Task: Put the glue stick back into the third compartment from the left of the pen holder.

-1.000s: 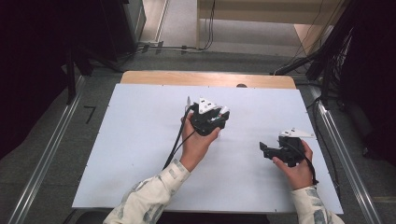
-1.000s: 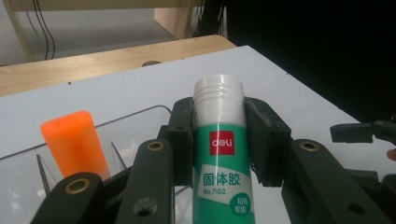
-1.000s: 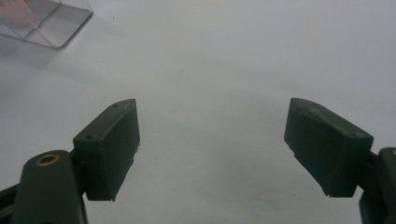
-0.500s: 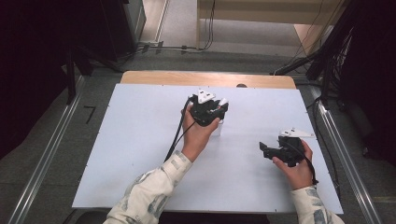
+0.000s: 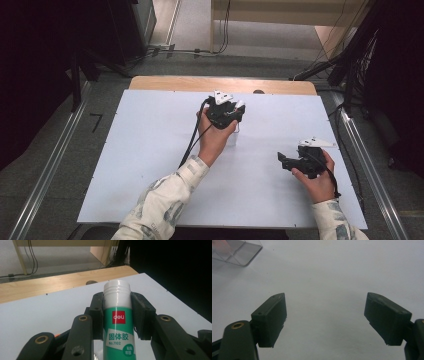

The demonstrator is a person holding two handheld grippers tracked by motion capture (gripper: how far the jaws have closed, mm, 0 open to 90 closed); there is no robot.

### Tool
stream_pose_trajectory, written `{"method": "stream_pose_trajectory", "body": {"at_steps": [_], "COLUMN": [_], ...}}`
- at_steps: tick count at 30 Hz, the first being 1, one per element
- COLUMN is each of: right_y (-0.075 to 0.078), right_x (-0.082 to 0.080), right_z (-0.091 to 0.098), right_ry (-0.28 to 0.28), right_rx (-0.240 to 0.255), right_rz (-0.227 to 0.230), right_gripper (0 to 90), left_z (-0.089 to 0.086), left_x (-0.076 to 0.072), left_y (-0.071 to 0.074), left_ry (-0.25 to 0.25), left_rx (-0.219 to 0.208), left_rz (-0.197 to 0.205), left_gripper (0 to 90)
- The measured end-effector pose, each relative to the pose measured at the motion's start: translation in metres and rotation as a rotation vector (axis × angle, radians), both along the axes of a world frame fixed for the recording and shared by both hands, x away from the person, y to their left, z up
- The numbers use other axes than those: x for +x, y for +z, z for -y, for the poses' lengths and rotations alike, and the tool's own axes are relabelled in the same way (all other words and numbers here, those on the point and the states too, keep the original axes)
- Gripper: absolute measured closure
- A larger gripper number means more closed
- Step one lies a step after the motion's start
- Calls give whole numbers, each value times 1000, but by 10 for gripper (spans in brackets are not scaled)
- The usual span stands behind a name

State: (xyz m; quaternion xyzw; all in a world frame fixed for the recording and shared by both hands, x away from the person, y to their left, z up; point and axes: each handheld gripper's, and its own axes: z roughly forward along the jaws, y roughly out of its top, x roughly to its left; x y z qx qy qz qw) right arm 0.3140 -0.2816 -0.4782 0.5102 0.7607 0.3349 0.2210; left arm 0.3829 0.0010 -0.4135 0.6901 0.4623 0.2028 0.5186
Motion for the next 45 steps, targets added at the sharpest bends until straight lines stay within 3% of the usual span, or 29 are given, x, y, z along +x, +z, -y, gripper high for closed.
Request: {"method": "stream_pose_trajectory", "body": {"at_steps": [13,45], "right_y": [0,-1], "right_x": [0,0], "right_z": [0,0], "right_ry": [-2,-1], "right_rx": [2,1], "right_rz": [-1,-3], "right_gripper": [170,170], "left_z": [3,2], "left_x": [11,5], "left_y": [-2,4], "left_ry": [10,8], "left_rx": [0,10], "left_rz": [-2,29], "left_gripper": [658,658]}}
